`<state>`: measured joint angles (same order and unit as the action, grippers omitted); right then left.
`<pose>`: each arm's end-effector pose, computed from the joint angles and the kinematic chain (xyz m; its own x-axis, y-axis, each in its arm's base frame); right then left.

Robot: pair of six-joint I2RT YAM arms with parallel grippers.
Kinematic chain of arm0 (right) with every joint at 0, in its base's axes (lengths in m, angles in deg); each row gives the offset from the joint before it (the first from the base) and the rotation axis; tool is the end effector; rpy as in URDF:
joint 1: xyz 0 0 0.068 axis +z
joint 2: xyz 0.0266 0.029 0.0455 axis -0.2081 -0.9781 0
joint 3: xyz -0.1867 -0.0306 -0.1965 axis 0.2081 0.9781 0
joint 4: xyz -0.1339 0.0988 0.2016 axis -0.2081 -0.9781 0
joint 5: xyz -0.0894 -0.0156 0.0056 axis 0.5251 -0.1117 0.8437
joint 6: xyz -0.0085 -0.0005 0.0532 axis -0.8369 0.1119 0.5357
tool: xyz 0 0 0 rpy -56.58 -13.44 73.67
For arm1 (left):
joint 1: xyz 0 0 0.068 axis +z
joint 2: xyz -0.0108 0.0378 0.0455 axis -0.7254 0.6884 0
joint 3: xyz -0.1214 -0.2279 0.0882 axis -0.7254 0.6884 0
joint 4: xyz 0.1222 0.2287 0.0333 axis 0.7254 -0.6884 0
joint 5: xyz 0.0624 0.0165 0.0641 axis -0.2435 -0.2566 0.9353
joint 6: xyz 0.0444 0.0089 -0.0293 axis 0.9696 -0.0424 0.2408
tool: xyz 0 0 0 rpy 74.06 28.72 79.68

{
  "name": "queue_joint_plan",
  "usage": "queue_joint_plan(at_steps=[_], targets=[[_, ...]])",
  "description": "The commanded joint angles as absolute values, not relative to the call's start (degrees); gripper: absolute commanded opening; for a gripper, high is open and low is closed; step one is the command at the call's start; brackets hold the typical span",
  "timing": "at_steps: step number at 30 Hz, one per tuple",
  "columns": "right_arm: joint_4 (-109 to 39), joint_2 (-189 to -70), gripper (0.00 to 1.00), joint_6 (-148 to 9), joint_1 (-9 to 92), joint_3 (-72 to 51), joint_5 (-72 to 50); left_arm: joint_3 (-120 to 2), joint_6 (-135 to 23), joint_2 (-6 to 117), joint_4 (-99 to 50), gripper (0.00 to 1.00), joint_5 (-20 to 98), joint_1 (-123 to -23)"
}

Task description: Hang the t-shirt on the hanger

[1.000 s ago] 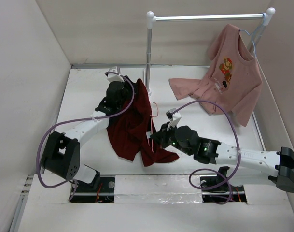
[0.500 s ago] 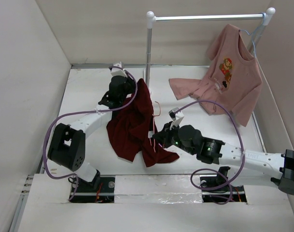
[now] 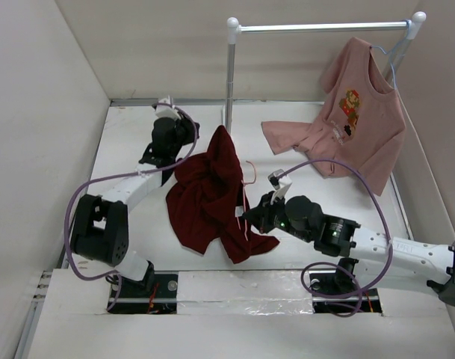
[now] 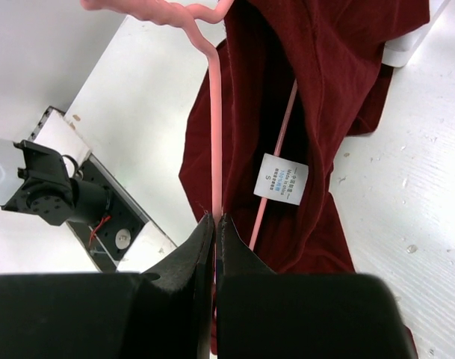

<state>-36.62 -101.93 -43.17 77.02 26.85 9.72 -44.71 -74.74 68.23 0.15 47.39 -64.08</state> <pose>0.1002 0.1956 0.2851 -0.5402 0.1022 -0.8353 -0.5884 0.6638 0.4617 0.3448 -0.1091 0.3031 -0.1864 -0.4639 -0.8661 0.2356 0.8347 -0.4978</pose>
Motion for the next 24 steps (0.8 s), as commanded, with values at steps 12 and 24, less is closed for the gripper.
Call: queue_joint_plan(at_steps=[12, 24], targets=[[-37.17, -99.0, 0.0, -45.27, 73.54, 24.46, 4.64, -25.95, -69.71, 59.85, 25.04, 0.49, 29.97, -66.19], [-37.43, -97.42, 0.0, -45.62, 73.53, 23.93, 1.57, -35.19, -66.19, 69.17, 25.57, 0.36, 26.01, -66.71]])
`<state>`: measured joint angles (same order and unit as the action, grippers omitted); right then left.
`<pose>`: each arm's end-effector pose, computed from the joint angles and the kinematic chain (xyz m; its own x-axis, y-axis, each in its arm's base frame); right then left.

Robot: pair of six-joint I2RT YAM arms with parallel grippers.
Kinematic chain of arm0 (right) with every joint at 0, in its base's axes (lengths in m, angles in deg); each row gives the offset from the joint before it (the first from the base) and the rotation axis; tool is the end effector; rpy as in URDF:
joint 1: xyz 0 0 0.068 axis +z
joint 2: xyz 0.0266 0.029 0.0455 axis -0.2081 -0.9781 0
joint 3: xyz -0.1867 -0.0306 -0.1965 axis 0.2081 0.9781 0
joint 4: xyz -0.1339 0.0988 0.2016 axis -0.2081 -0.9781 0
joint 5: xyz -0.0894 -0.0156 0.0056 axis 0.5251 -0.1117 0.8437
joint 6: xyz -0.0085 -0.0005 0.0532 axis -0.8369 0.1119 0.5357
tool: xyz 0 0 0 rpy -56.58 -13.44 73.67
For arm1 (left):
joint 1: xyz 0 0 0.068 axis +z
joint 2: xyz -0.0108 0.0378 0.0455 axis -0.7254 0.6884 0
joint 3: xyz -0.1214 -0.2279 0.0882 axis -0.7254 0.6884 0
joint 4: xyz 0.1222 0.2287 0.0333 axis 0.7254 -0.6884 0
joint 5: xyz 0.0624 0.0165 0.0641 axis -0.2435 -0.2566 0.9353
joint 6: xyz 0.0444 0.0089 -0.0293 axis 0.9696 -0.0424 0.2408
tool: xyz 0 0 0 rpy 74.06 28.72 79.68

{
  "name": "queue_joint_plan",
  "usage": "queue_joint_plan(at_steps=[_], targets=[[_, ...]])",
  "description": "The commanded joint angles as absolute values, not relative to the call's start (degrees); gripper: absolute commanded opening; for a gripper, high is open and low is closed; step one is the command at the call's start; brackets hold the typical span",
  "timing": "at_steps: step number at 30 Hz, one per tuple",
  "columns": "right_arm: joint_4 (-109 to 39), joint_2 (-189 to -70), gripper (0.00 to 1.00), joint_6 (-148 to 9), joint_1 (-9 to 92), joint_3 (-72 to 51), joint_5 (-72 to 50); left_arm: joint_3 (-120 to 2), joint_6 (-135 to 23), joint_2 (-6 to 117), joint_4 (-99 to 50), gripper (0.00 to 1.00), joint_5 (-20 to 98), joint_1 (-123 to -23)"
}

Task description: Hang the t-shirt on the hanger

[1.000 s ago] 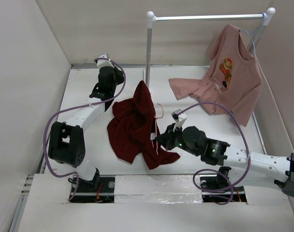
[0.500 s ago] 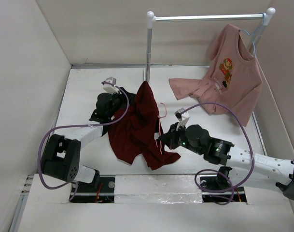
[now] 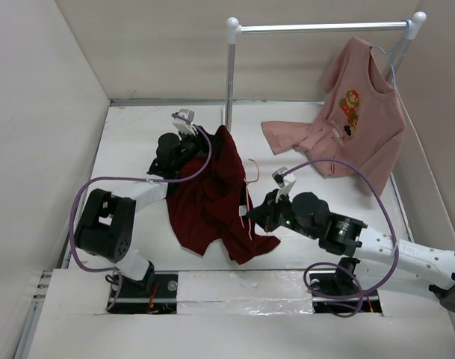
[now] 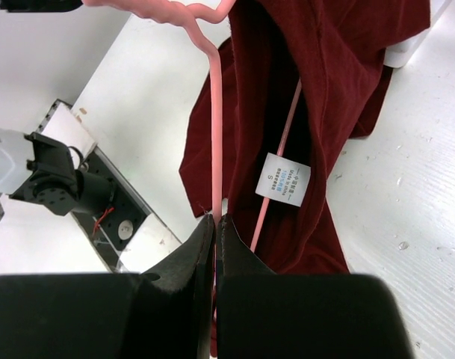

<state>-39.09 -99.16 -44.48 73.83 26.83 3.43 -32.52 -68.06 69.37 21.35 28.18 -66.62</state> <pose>0.1032 0.1834 0.2899 -0.5535 0.0773 -0.8293 -0.6197 0.6269 0.4721 0.3173 -0.1286 0.2640 -0.1694 -0.3352 -0.9268 0.6113 0.7019 -0.3656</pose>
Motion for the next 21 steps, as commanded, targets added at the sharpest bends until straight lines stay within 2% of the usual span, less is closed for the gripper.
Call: queue_joint_plan(at_steps=[1, 3, 4, 5, 6, 10, 15, 21], targets=[[-37.6, -97.16, 0.0, -45.53, 73.01, 23.84, 1.65, -36.06, -66.1, 69.78, 25.48, 0.28, 26.01, -66.71], [-37.69, -96.89, 0.0, -45.71, 73.0, 23.76, 1.48, -37.12, -65.75, 70.31, 24.87, 0.2, 25.92, -66.71], [-37.87, -96.8, 0.0, -45.71, 73.0, 23.67, 1.13, -37.9, -65.75, 70.75, 24.87, 0.09, 25.74, -66.71], [-38.13, -96.63, 0.0, -45.71, 73.0, 23.49, 1.13, -38.35, -65.75, 70.93, 24.43, 0.03, 26.09, -66.71], [-38.31, -96.45, 0.0, -45.62, 73.0, 23.41, 1.13, -38.87, -65.84, 70.93, 23.47, 0.0, 28.18, -66.71], [-39.27, -95.57, 0.0, -45.62, 73.0, 23.14, 1.04, -40.72, -66.36, 69.88, 19.69, 0.0, 36.08, -66.71], [-40.07, -96.27, 0.0, -45.45, 73.0, 23.05, -1.15, -47.3, -68.38, 71.36, 5.81, 0.0, 50.77, -64.79], [-43.66, -96.36, 0.0, -45.09, 73.0, 21.56, -7.31, -54.16, -68.74, 73.56, -1.76, 0.0, 56.75, -63.64]])
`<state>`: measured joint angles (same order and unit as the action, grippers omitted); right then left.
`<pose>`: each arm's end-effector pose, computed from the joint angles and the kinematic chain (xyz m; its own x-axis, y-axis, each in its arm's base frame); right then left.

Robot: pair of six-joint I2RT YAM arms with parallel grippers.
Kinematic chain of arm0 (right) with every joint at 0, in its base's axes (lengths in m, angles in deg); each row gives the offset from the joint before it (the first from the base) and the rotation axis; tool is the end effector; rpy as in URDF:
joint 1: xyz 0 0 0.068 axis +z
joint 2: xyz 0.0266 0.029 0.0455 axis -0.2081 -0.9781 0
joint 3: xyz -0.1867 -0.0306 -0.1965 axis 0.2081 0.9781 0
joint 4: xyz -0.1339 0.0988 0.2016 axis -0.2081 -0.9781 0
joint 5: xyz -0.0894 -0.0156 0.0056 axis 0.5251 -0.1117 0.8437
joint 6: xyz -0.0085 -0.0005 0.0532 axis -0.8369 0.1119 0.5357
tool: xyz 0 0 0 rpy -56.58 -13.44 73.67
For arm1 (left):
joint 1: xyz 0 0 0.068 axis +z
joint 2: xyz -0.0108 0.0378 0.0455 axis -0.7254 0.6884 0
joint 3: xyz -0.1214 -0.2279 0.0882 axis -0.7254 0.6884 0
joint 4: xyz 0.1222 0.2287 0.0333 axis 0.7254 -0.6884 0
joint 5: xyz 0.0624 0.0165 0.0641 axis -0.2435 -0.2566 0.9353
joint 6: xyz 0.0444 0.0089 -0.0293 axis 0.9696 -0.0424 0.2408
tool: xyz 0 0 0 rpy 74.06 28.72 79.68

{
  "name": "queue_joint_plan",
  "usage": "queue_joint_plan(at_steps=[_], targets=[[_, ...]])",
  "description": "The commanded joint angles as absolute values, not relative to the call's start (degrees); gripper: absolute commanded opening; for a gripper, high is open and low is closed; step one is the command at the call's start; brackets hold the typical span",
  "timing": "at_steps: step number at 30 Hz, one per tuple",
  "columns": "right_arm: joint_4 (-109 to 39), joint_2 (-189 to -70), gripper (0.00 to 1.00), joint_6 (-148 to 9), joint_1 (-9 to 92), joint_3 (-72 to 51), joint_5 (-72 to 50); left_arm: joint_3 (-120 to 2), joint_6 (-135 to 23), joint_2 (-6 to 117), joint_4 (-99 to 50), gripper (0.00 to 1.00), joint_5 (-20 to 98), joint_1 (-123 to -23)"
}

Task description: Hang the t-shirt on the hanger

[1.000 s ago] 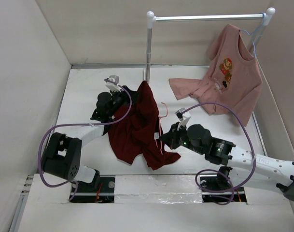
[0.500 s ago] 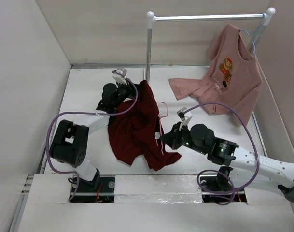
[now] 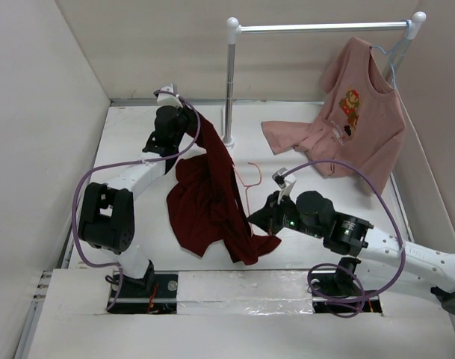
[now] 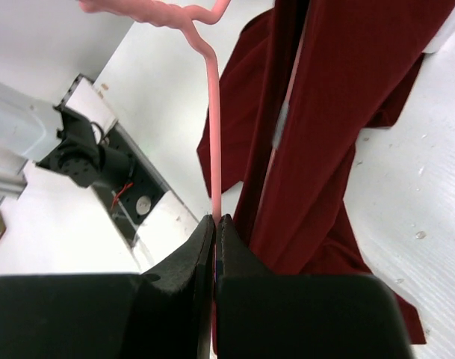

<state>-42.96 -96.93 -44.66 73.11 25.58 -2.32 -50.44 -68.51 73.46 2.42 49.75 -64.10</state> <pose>0.0983 0.1764 0.2978 -0.5809 0.0354 -0.8132 -0.6567 0.5699 0.4939 0.3688 -0.1153 0.3103 -0.1018 -0.3885 -0.9158 0.2370 0.8846 -0.4016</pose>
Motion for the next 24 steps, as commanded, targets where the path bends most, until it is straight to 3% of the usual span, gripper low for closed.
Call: queue_joint_plan(at_steps=[1, 8, 15, 19, 24], targets=[[-45.85, -95.84, 0.0, -45.01, 73.0, 21.12, -7.57, -55.13, -68.65, 73.48, -2.29, 0.0, 57.46, -63.64], [-53.06, -91.44, 0.0, -45.62, 73.0, 15.77, -4.15, -55.93, -69.26, 71.11, -6.16, 0.0, 60.37, -63.64], [-59.92, -91.96, 0.0, -50.1, 73.0, -0.48, 2.96, -50.14, -71.29, 63.56, -4.93, 0.0, 60.28, -65.91], [-62.91, -95.47, 0.0, -53.43, 73.0, -12.51, 7.79, -44.35, -74.27, 57.59, -2.83, 0.0, 54.86, -66.45], [-62.48, -97.68, 0.0, -54.76, 73.0, -16.41, 11.76, -40.55, -75.42, 52.74, -0.45, 0.0, 50.27, -67.06]])
